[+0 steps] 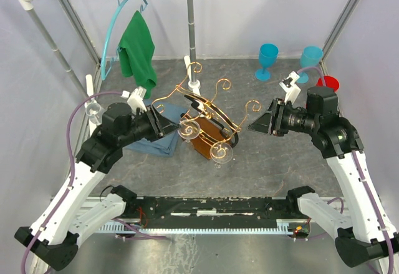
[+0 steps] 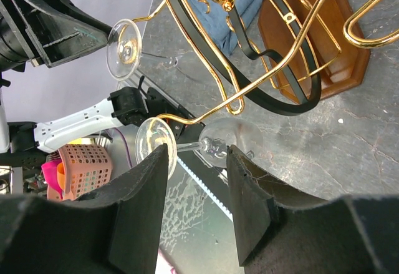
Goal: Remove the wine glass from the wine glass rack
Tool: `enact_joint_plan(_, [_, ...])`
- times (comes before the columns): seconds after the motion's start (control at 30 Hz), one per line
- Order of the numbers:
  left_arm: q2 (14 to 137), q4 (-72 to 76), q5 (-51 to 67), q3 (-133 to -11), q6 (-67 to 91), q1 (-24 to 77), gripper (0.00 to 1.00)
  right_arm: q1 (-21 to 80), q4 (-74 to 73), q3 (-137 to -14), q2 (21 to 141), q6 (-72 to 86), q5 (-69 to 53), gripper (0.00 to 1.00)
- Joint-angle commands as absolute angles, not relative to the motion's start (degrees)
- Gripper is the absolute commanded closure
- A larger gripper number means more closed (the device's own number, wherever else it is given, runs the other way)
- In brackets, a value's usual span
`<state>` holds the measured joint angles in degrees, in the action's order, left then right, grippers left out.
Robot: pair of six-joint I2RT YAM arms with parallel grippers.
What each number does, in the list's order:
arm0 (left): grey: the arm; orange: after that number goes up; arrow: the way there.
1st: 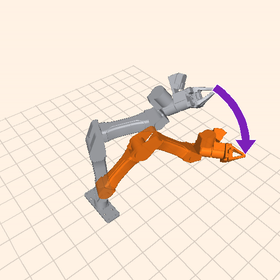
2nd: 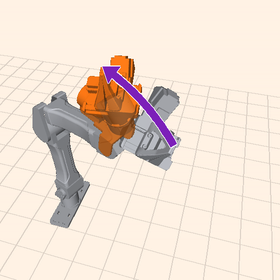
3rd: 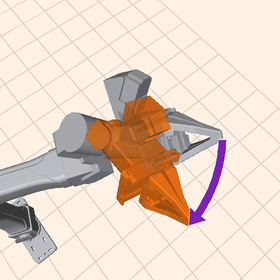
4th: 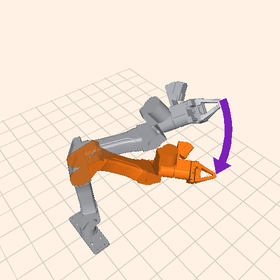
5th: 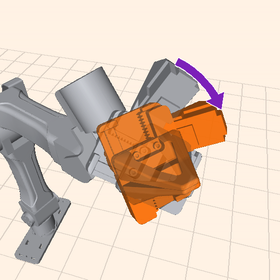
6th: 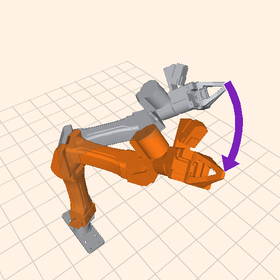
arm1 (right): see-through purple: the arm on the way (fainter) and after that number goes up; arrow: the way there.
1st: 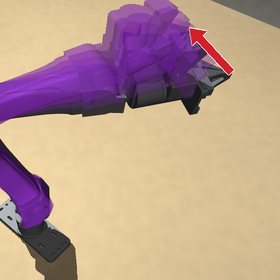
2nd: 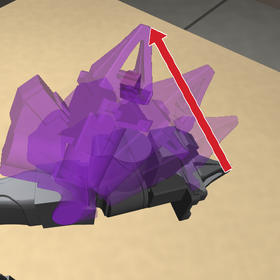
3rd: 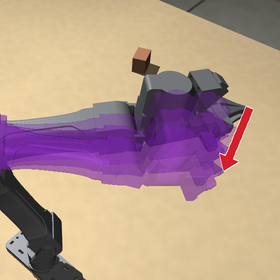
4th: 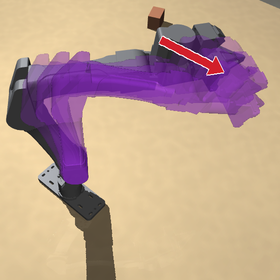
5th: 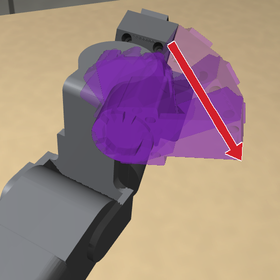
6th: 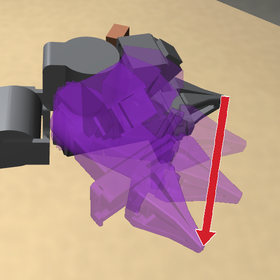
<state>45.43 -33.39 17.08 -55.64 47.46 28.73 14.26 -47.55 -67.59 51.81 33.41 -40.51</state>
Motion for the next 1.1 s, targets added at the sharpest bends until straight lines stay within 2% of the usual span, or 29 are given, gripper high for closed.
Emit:
enact_joint_plan(0.0, [44.69,-29.62,19.34,-56.62,49.45,28.79,0.66,14.69,-44.96,-67.58,51.41,33.84,-40.87,0.50])
enact_joint_plan(0.43, [45.71,-26.76,22.64,-54.64,50.28,28.80,0.70,14.67,-44.22,-67.15,51.32,34.17,-40.94,0.50])
enact_joint_plan(0.6, [45.38,-26.08,23.13,-54.60,50.74,28.78,0.80,14.64,-44.22,-66.75,51.09,34.26,-40.96,0.50])
enact_joint_plan(0.73, [45.68,-25.72,23.71,-55.09,50.76,28.77,0.80,14.68,-43.72,-66.61,51.05,34.56,-41.32,0.50])
enact_joint_plan(0.8, [46.14,-25.31,24.31,-54.87,51.01,28.75,0.79,14.63,-43.45,-66.62,51.11,34.78,-41.56,0.50])
enact_joint_plan(0.93, [46.35,-23.46,24.84,-53.59,51.81,28.84,0.65,14.67,-43.57,-66.70,51.05,34.67,-41.84,0.50])
enact_joint_plan(1.07, [47.37,-22.83,25.61,-53.20,51.81,28.96,0.62,14.63,-44.00,-66.85,50.89,34.45,-41.68,0.50])
